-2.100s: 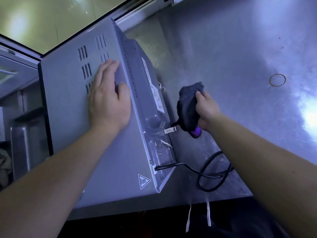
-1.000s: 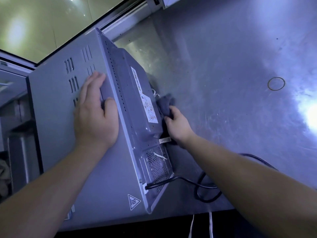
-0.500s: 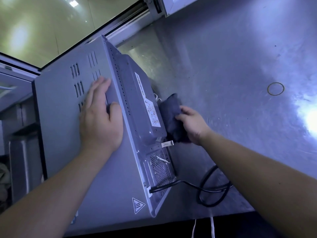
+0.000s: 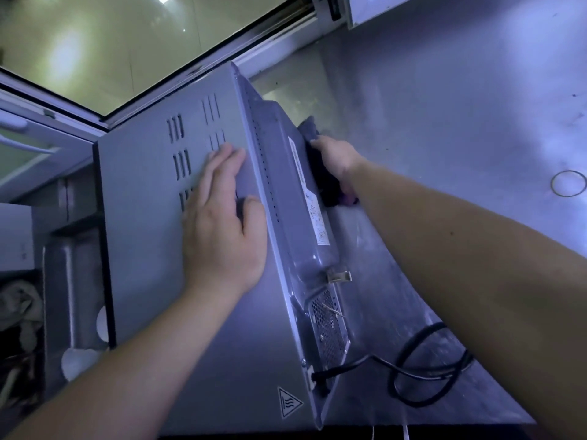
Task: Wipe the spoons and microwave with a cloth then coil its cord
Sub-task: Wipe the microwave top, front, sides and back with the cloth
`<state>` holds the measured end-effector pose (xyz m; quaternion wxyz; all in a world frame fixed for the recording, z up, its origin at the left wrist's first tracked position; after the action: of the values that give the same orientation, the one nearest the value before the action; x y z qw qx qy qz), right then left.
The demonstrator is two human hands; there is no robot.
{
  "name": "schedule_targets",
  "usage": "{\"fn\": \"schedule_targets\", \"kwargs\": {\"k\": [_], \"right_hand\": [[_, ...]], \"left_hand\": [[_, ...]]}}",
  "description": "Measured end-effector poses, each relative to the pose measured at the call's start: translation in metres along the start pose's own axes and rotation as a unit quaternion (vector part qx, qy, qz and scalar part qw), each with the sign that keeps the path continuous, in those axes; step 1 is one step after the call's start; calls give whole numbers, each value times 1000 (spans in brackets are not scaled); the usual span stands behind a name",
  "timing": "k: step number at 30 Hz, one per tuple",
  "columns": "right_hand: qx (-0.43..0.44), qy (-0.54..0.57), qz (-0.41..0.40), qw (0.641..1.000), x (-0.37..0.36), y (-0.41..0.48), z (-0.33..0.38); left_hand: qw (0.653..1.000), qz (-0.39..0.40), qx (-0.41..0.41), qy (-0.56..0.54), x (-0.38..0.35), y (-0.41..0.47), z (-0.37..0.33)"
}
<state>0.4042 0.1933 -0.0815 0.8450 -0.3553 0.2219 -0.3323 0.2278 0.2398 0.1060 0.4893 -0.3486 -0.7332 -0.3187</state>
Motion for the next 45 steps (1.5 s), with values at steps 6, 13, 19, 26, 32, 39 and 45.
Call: {"fn": "schedule_targets", "kwargs": {"k": [6,13,19,26,32,39,45], "right_hand": [[45,-5,-7,999,15,10,-17],[117,76,-43,989,12,-3,9],[196,30,-38,979,-3,-22,7],[206,17,-17,978,2,-61,-23],[153,92,0,984,2,-99,-79],[115,122,19,986,3,-142,-125],[169,60,9,984,-3,-178,-139]], "left_hand": [[1000,-1,-10,5,0,0,2],[1000,-5,-13,9,0,1,1],[1000,-9,-14,10,0,0,2],[1000,-8,-13,15,2,0,-1],[1000,-11,-8,11,1,0,-1],[1000,-11,-7,10,1,0,-1],[1000,-15,-10,12,1,0,-1]]}}
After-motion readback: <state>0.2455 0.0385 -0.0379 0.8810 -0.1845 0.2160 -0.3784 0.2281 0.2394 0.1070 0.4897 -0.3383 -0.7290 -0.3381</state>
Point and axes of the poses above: each hand's wrist, its own y-axis towards the middle knuckle, its own x-axis out of the back of the hand, z = x × y, the point moved 5 cm from there along y, towards the middle knuckle, and after that the axes turned 6 degrees about -x, right-handed, at the moved point
